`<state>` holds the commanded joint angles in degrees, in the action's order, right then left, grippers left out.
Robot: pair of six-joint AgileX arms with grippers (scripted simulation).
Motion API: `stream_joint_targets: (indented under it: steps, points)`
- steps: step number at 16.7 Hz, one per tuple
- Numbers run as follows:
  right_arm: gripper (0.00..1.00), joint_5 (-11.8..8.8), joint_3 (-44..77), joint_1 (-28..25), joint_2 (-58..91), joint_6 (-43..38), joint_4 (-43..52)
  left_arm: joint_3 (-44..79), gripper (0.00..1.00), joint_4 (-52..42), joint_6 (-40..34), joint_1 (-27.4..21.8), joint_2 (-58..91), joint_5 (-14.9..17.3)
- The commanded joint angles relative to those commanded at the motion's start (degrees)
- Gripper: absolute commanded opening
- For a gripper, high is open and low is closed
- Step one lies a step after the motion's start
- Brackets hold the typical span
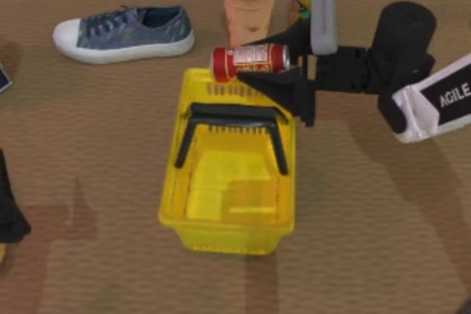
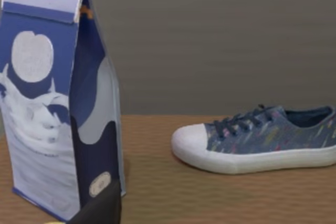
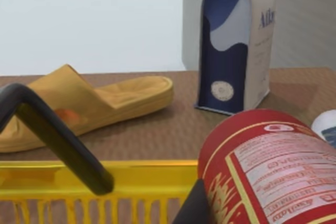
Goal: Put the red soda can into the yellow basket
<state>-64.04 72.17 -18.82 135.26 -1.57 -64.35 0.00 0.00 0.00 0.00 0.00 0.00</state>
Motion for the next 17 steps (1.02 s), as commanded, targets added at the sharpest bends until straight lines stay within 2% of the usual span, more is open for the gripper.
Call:
stream_joint_targets:
  steps: [12,17]
  points:
    - [0.98,0.00,0.00,0.00,0.00,0.00,0.00,0.00,1.00,0.00,0.00,0.00,0.00,0.00]
    - [1.00,0.00,0.00,0.00,0.00,0.00,0.00,0.00,1.00,0.00,0.00,0.00,0.00,0.00]
